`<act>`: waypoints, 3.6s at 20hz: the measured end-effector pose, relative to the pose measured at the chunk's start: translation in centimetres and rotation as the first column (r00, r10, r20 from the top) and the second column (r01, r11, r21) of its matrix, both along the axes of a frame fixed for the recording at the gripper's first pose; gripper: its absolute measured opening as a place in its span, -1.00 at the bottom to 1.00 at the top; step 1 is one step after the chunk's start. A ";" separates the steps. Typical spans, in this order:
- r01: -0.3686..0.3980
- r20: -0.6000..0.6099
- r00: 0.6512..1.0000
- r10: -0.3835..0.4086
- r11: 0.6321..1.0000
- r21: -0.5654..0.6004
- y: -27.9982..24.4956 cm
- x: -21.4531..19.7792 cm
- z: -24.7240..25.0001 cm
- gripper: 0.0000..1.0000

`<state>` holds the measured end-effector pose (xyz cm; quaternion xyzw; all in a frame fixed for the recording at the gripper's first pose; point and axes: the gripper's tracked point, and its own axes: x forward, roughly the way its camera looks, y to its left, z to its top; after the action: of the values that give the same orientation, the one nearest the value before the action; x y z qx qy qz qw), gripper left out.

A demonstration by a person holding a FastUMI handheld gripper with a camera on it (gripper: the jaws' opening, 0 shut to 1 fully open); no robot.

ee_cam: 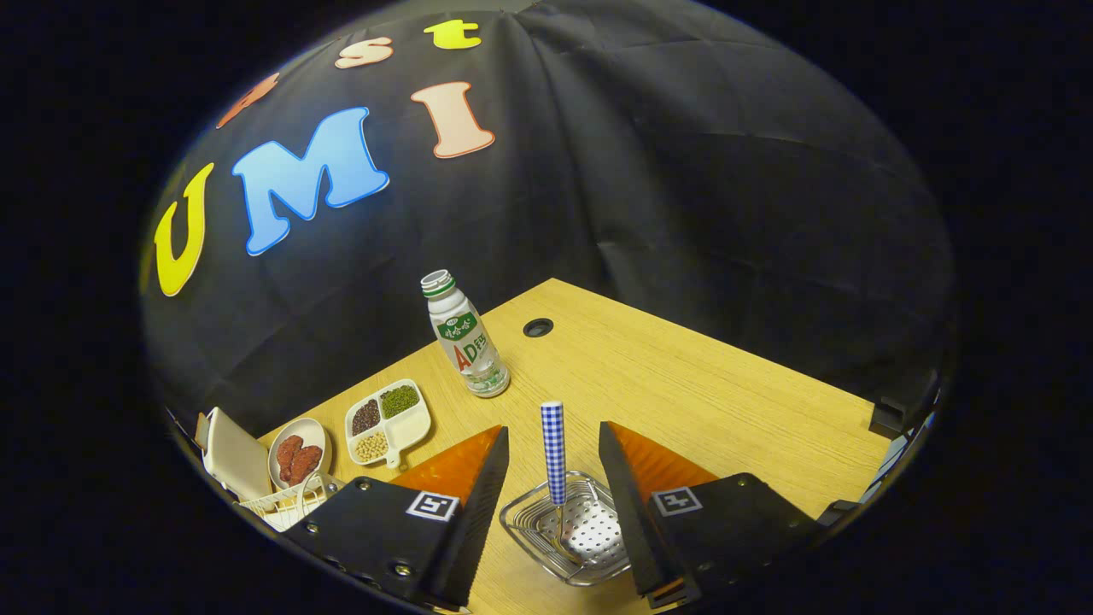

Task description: Take the plate from the dish rack, then take the spoon from the basket and place it into the plate.

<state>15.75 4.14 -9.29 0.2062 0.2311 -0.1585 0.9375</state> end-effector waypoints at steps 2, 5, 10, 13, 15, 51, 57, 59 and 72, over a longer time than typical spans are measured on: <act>-0.017 -0.021 1.000 0.017 1.000 0.009 0.2 0.9 -1.2 0.35; -0.036 -0.051 0.998 0.037 0.999 0.022 0.4 1.8 -2.6 0.35; -0.037 -0.072 0.997 0.036 0.999 -0.003 0.1 1.7 -2.5 -0.47; -0.036 -0.066 0.997 0.035 0.999 -0.010 0.2 1.7 -2.5 -0.72; -0.032 -0.058 0.998 0.031 0.999 -0.020 -0.1 1.6 -2.1 -0.84; -0.430 0.082 0.867 0.492 0.821 -0.376 28.7 -21.1 9.4 -0.84; -0.513 0.023 0.833 0.553 0.787 -0.343 31.2 -23.9 5.2 -0.85; -0.531 0.004 0.826 0.564 0.779 -0.333 31.4 -24.3 4.1 -0.85; -0.571 -0.050 0.808 0.587 0.759 -0.313 31.4 -24.4 1.5 -0.71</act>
<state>-8.70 35.55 -7.75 -0.0225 0.2312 0.1094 0.9665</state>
